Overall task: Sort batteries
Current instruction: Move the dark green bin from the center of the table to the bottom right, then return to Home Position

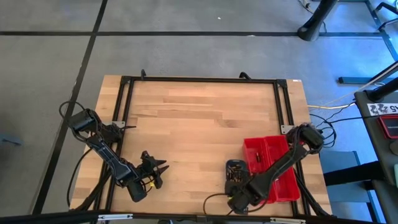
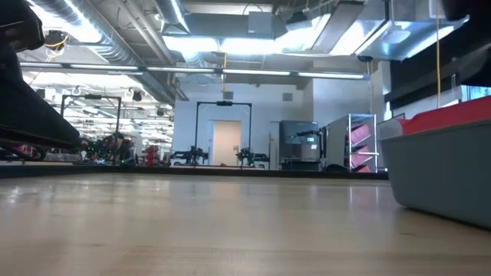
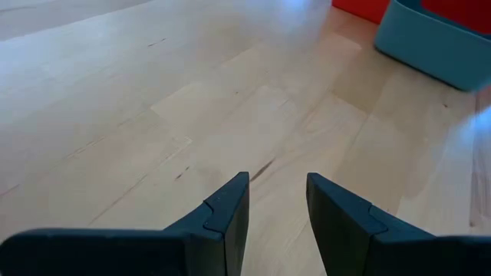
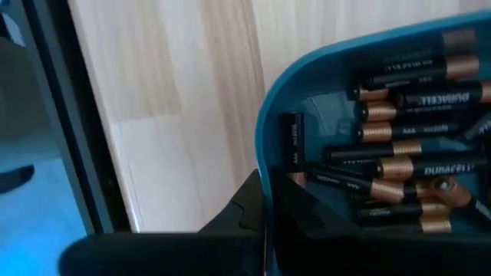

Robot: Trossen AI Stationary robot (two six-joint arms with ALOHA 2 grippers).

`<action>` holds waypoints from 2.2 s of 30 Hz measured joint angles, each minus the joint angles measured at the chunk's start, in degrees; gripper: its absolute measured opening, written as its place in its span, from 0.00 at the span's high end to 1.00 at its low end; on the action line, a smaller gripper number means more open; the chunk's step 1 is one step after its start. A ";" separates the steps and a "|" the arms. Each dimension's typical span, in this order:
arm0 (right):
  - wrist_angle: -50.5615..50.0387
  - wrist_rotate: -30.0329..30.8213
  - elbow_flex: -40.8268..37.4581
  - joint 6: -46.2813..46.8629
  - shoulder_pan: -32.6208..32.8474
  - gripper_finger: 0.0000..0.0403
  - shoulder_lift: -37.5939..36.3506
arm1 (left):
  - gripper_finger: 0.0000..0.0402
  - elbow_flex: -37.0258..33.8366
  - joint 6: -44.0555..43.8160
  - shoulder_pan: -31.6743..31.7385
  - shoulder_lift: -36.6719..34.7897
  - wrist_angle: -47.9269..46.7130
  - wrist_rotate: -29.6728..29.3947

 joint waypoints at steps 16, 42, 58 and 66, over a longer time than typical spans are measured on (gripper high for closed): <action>-3.88 0.65 3.44 -0.12 0.38 0.66 -2.97 | 0.70 -0.01 0.00 0.00 0.00 0.02 -0.02; 7.87 39.17 -32.21 -0.69 3.45 0.92 -53.92 | 0.70 -0.01 2.97 4.77 0.00 -0.06 -0.33; 73.80 0.05 -61.99 -35.24 -39.50 0.99 -64.57 | 0.90 -0.84 50.69 33.22 -18.49 5.69 12.73; 65.10 -14.83 -61.92 -41.00 -43.90 0.98 -77.29 | 1.00 -18.14 55.53 44.52 -51.14 5.20 21.08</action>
